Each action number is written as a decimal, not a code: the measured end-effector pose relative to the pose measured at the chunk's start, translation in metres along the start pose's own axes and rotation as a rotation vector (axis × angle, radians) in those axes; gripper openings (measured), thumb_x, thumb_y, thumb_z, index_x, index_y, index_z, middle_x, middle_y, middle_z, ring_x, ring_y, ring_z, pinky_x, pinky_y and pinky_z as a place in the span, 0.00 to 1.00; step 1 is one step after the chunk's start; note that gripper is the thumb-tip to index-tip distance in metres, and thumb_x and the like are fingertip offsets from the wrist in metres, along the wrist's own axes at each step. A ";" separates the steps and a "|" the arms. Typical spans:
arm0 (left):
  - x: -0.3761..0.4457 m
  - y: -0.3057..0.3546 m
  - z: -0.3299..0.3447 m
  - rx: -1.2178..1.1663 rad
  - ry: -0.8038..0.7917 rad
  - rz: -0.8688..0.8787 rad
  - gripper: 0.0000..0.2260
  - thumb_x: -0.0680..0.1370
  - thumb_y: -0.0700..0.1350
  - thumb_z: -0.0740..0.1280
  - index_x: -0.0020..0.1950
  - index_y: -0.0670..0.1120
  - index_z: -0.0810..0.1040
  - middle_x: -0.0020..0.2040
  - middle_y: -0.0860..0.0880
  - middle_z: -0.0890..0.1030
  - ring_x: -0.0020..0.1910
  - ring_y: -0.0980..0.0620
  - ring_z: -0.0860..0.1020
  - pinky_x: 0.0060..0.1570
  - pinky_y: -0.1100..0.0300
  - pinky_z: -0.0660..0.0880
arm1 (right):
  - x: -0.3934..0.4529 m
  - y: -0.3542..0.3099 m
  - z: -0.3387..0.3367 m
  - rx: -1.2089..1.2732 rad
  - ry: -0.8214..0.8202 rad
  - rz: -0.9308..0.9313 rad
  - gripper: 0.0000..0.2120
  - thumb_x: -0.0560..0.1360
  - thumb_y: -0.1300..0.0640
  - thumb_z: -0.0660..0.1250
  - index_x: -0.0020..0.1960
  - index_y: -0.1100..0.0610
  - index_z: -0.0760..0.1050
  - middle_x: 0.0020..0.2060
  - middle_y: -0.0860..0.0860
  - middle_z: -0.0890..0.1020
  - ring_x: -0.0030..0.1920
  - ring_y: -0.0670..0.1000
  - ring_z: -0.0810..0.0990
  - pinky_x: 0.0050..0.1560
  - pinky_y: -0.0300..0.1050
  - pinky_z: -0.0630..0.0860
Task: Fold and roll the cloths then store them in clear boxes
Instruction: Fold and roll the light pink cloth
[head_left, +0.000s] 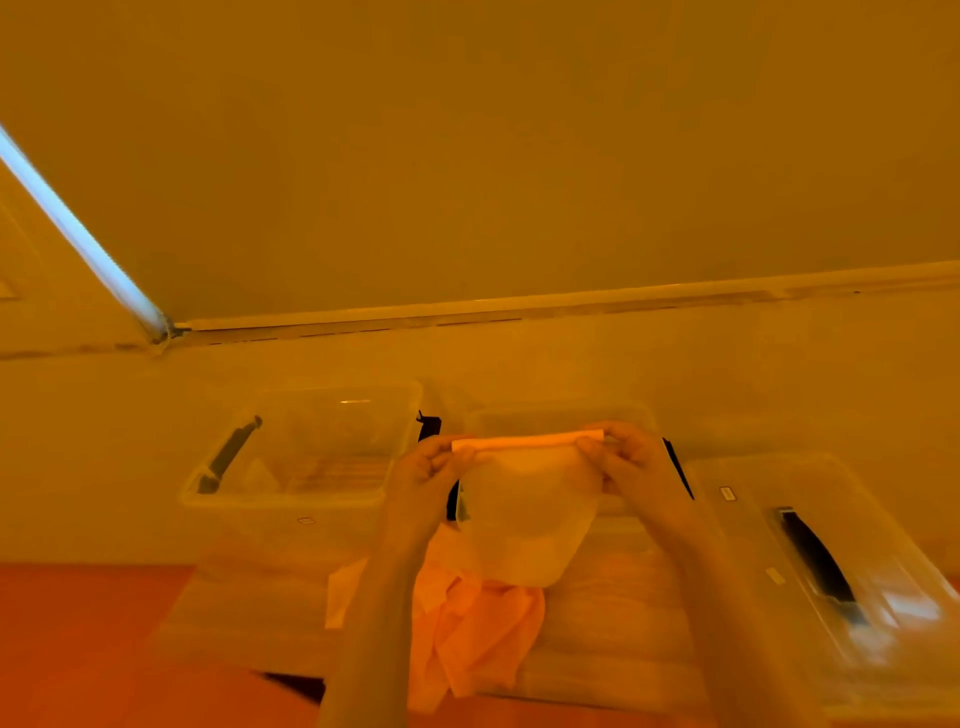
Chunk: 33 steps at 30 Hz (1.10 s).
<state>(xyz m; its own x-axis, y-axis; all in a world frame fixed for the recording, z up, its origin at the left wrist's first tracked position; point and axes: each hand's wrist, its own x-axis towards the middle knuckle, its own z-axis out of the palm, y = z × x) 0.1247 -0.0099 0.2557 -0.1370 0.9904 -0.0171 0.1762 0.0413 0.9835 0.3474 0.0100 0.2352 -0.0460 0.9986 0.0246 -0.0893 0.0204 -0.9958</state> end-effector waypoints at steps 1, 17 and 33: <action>-0.001 0.000 0.000 0.000 0.018 -0.002 0.04 0.72 0.54 0.68 0.45 0.59 0.82 0.40 0.51 0.84 0.31 0.44 0.79 0.29 0.53 0.76 | -0.002 0.001 0.002 0.021 0.004 0.011 0.06 0.76 0.60 0.65 0.48 0.52 0.80 0.39 0.51 0.84 0.41 0.49 0.83 0.42 0.48 0.81; 0.007 0.005 -0.008 -0.205 0.115 0.005 0.06 0.77 0.40 0.66 0.51 0.43 0.81 0.33 0.58 0.80 0.30 0.65 0.77 0.33 0.60 0.72 | -0.001 0.004 0.029 0.136 0.060 0.000 0.06 0.71 0.55 0.68 0.46 0.48 0.82 0.33 0.48 0.81 0.36 0.50 0.80 0.40 0.51 0.78; 0.020 -0.006 -0.029 -0.035 0.071 -0.022 0.04 0.77 0.46 0.66 0.47 0.52 0.80 0.37 0.52 0.81 0.38 0.51 0.81 0.35 0.48 0.81 | 0.014 0.008 0.040 0.007 0.018 0.021 0.07 0.75 0.59 0.66 0.51 0.51 0.80 0.38 0.57 0.81 0.38 0.53 0.80 0.37 0.46 0.76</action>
<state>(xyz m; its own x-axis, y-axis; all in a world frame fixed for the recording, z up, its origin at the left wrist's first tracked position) 0.0929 0.0063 0.2547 -0.2095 0.9774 -0.0269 0.1384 0.0568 0.9887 0.3064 0.0221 0.2313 -0.0303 0.9995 0.0016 -0.0955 -0.0013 -0.9954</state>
